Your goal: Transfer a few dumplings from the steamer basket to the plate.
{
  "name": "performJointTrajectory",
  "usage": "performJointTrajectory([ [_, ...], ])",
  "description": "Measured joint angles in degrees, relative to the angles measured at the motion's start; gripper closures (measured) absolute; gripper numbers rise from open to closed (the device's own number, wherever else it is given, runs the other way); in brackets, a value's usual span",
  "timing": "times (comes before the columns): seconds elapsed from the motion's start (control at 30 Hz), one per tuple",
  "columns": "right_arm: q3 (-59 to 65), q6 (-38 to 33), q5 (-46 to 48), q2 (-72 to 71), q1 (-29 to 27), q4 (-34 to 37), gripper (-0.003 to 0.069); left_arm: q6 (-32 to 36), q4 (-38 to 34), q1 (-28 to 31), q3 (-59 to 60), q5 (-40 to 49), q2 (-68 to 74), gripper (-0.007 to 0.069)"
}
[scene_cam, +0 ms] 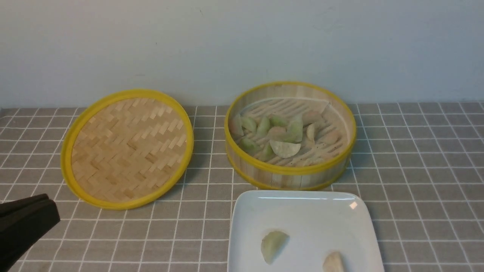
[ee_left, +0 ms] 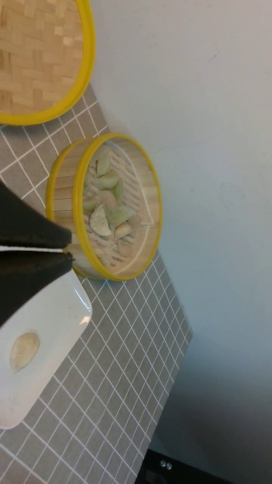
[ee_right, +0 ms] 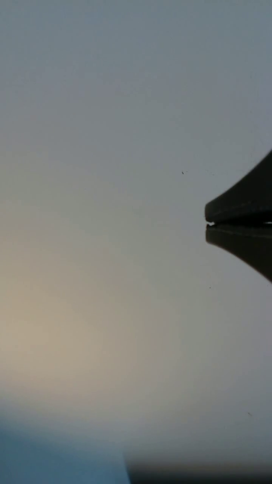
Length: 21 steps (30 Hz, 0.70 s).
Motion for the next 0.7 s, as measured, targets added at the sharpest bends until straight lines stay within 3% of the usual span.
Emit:
performJointTrajectory([
  [0.27,0.00,0.00,0.05,0.00,0.00,0.00,0.0673,-0.05,3.43,1.89,3.44,-1.47,-1.27,0.0629],
  [0.57,0.00,0.00,0.11,0.00,0.00,0.00,0.0673,1.58,1.72,27.40,26.36,-7.78,-16.48,0.0629],
  [0.7,0.00,0.00,0.11,0.00,0.00,0.00,0.0673,1.95,0.44,33.94,34.10,-7.99,-18.83,0.0629],
])
